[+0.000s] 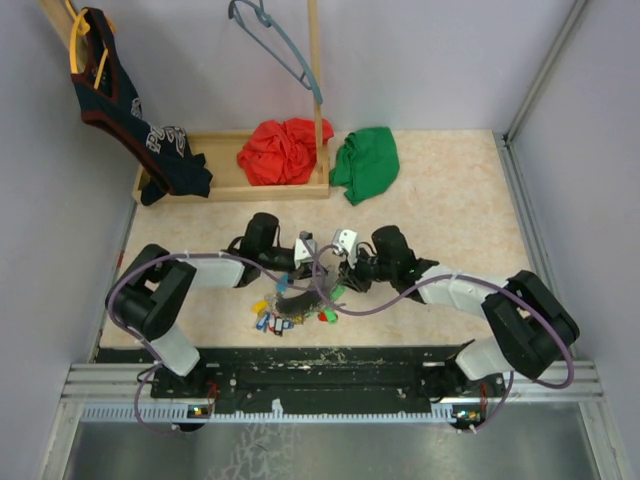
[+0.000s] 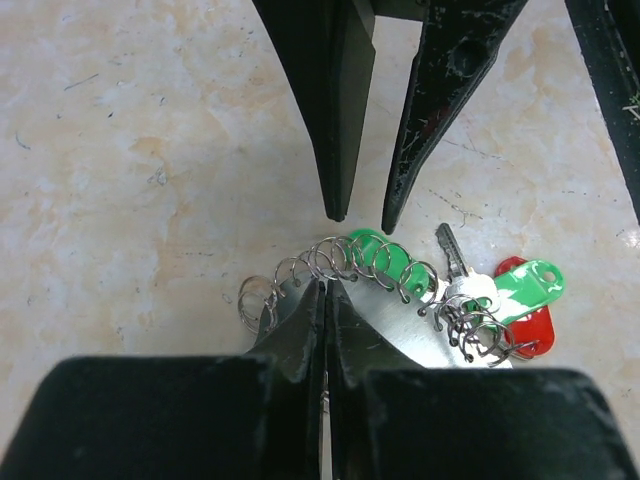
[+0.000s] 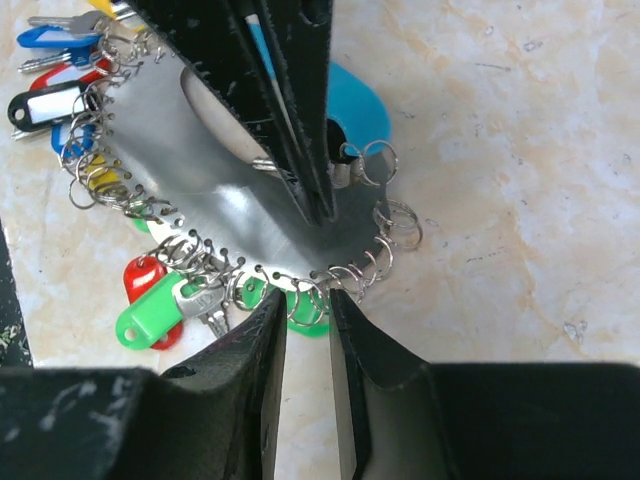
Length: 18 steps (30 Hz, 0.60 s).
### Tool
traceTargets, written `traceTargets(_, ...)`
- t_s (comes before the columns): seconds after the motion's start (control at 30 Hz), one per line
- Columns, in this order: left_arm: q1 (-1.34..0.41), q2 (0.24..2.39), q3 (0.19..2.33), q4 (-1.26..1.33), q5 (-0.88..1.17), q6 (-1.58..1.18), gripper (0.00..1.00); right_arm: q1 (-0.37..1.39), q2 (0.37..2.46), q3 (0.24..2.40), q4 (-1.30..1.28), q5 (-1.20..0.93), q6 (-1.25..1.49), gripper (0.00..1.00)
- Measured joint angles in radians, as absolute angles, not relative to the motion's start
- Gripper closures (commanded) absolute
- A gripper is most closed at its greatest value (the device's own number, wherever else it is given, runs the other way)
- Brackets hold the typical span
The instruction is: Put the keys on the keyring
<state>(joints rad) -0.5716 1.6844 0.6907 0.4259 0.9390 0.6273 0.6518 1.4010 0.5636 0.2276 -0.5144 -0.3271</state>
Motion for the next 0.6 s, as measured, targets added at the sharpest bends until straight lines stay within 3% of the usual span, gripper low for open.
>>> traceTargets(0.1, -0.572, 1.659, 0.675, 0.427, 0.900, 0.575, 0.79, 0.652, 1.401, 0.608, 0.154, -0.488, -0.305, 0.68)
traceTargets(0.37, -0.572, 1.501, 0.564, 0.443, 0.754, 0.344, 0.58, 0.652, 1.452, 0.756, -0.032, -0.430, -0.249, 0.67)
traceTargets(0.6, -0.572, 1.451, 0.508, 0.464, 0.697, 0.148, 0.56, 0.651, 1.610, 0.896, -0.192, -0.443, -0.250, 0.67)
